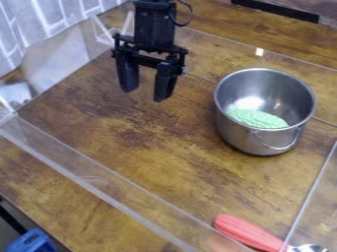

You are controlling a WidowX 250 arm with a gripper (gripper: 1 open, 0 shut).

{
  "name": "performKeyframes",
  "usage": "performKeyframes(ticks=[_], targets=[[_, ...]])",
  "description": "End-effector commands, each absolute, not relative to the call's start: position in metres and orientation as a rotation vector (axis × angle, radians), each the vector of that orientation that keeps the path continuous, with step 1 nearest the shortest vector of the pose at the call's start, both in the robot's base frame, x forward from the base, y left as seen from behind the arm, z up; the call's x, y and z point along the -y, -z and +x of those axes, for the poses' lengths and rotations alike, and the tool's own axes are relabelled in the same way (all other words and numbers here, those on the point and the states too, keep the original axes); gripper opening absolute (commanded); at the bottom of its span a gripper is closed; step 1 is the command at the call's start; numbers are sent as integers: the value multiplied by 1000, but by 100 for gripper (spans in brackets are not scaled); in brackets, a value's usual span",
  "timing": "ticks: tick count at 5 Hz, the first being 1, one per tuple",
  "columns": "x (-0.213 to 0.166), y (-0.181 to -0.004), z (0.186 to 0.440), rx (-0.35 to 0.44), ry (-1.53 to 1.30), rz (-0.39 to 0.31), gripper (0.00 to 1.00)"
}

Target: Move the pink spoon to the right side of the table

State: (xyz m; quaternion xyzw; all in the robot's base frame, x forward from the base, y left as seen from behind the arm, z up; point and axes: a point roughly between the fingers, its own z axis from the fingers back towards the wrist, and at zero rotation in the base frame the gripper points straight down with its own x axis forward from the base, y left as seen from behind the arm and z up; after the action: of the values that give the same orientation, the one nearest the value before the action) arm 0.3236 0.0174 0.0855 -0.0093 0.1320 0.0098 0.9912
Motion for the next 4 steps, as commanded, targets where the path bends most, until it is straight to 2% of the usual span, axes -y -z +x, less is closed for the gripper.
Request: performKeyframes(ticks=[1, 2, 4], targets=[[-9, -132, 329, -148, -24, -16, 100], [-9, -118, 329, -186, -27, -21, 100], [1, -118, 333, -260, -26, -31, 100]])
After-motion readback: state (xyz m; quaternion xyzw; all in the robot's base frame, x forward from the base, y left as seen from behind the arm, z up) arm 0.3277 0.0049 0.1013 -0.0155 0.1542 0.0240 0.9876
